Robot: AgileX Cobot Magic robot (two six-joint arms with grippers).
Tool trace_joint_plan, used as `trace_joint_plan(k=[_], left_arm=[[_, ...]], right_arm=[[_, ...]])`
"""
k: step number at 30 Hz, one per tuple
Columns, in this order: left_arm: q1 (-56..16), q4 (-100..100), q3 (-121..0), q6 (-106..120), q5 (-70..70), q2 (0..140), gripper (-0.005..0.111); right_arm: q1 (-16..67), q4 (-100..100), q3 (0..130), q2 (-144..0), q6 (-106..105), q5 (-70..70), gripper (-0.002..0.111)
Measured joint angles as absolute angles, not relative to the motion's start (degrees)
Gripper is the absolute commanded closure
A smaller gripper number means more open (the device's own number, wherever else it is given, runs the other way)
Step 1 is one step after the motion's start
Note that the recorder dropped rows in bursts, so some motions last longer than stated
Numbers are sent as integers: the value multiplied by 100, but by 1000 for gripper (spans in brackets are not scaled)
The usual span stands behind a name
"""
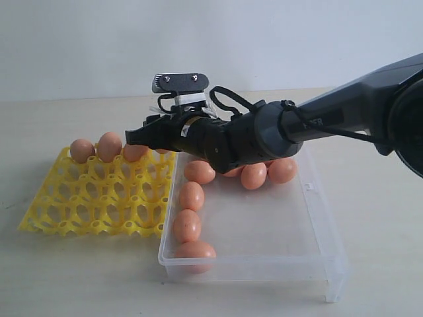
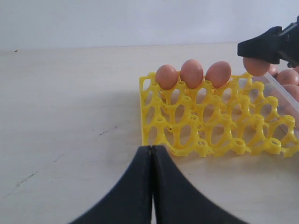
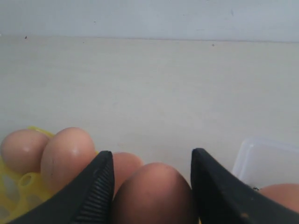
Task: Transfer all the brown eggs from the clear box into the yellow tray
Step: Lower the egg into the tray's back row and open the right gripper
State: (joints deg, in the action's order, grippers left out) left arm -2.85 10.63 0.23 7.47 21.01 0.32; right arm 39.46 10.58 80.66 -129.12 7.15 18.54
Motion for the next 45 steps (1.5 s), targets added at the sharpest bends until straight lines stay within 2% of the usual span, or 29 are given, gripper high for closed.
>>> trace_joint_plan(k=[23,24,26,27,30,33,45], left_arm=[[-285,1063,23,747,2101,32,107],[-285,1063,23,747,2101,32,107],[-285,1063,23,747,2101,32,107],[-285,1063,23,747,2101,32,107],[-285,1063,23,747,2101,32,107],[-285,1063,23,747,2101,32,107],[-285,1063,23,755,2101,32,107]], right_arm=[[3966,1058,8448,-13112,801,1573,108],[3966,1058,8458,-13112,801,1573,106],[3966,1058,8458,-13112,801,1573,95],[3966,1058,8458,-13112,790,1573,84],[3966,1058,8458,-13112,764,1573,64],[3966,1058,8458,-13112,750,1573,49],[3966,1058,8470,-13112,747,1573,47]])
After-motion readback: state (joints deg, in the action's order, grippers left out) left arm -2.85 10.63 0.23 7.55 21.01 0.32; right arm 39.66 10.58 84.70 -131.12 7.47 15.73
